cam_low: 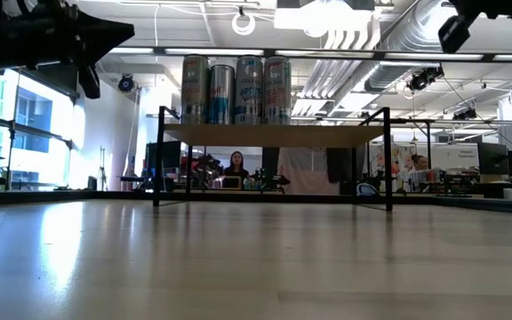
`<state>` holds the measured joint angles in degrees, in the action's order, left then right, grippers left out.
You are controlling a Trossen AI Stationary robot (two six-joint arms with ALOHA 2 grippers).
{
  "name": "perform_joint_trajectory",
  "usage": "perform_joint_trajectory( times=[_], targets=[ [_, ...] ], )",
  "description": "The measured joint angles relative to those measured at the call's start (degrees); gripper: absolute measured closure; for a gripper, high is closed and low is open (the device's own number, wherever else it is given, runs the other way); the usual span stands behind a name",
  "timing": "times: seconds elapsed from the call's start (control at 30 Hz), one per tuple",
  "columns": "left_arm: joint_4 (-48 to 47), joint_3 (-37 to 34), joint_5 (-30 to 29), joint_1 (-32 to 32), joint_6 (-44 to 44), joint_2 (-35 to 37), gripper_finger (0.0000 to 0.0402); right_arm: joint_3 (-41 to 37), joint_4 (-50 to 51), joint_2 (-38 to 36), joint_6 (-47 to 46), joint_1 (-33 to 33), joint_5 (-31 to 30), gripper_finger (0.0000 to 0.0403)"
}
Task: Place canned beverage on shelf
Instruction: Return to Home Position
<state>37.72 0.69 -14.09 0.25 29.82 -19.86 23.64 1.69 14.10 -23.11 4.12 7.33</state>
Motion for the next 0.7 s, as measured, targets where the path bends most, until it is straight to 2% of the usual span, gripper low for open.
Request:
perform_joint_trajectory(
  times=[0.27, 0.37, 0.5, 0.63, 0.7],
  targets=[
    [-1.58, 0.0, 0.0, 0.0, 0.02, 0.0, 0.0401, -6.73, -2.37, -9.77, -1.14, -0.04, 0.47, 0.0403],
    [-2.08, 0.0, 0.0, 0.0, 0.02, 0.0, 0.0401, -12.27, -10.17, -11.35, -2.77, -0.06, 2.67, 0.0403],
    [-2.19, 0.0, 0.0, 0.0, 0.02, 0.0, 0.0401, -22.02, -23.52, -12.46, -6.08, -1.18, 2.07, 0.0403],
    [-2.25, 0.02, 0.0, 0.0, 0.02, 0.0, 0.0401, -22.41, -19.89, -12.66, -5.02, -3.77, -0.94, 0.0403],
    [-2.33, 0.02, -0.01, 0.0, 0.02, 0.0, 0.0401, -23.08, -21.65, -12.67, -3.59, -5.23, -1.22, 0.0403]
  ],
)
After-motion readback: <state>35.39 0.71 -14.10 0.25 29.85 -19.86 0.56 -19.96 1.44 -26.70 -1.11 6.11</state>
